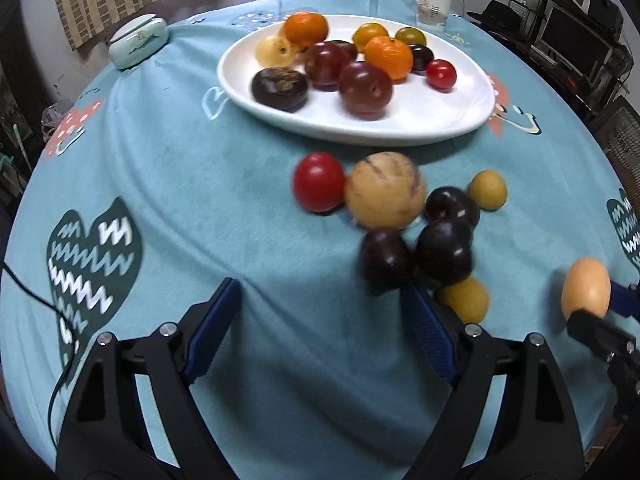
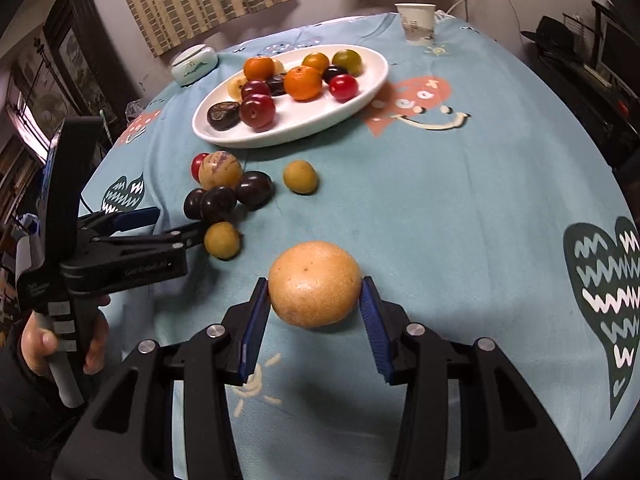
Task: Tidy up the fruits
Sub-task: 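Grasp a large pale grapefruit with the right tool while the left tool grasps a dark red plum, then carry grapefruit and plum over the plate and open both tools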
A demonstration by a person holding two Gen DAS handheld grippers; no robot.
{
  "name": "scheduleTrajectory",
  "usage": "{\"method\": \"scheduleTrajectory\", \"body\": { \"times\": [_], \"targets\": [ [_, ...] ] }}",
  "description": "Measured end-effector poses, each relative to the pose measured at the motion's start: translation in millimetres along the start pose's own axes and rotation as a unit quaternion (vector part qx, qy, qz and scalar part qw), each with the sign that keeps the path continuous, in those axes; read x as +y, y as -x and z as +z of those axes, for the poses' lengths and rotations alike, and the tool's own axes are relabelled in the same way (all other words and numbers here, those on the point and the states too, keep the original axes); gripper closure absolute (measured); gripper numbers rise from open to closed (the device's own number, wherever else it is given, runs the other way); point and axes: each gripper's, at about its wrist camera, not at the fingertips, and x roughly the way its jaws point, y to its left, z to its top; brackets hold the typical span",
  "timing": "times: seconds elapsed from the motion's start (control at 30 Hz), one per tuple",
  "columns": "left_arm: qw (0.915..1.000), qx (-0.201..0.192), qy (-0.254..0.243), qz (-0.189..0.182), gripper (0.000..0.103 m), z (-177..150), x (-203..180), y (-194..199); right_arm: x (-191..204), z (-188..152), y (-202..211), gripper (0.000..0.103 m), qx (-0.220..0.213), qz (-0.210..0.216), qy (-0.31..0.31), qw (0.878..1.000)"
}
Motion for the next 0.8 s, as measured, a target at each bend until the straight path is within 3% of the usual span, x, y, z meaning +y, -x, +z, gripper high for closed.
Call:
{"method": "scheduleTrajectory", "body": {
  "times": [0.07,0.13,0.2,0.23,0.47,0.8],
  "targets": [
    [0.9999,-0.007,0.000,-0.010,0.035,2.1,-4.6,0.1,-1.2,-0.4,0.9,0.057,0.001,0.005,-0.008,1.000],
    [0.9996,-0.014,-0.012,-0.022,0.057,2.6,-12.5,2.4,-2.8,0.0,2.2,0.057,0.000,0.019,-0.019,1.000],
    [0.9994,-0.020,-0.013,-0.025,0.062,2.4,-15.1,3.2,-4.3,0.2,3.4,0.057,-0.004,0.024,-0.027,0.999],
    [0.9994,-0.021,-0.010,-0.027,0.070,2.6,-13.7,3.8,-4.7,0.2,4.6,0.057,-0.006,0.023,-0.029,0.999],
    [0.9964,-0.049,0.030,-0.063,0.071,-0.1,9.8,40.4,7.2,6.7,8.5,0.057,-0.014,0.023,-0.010,1.000],
    [0.9938,-0.072,0.035,-0.077,0.071,-3.6,21.3,71.8,27.6,16.3,16.8,0.057,-0.031,0.023,0.013,0.999]
  ]
}}
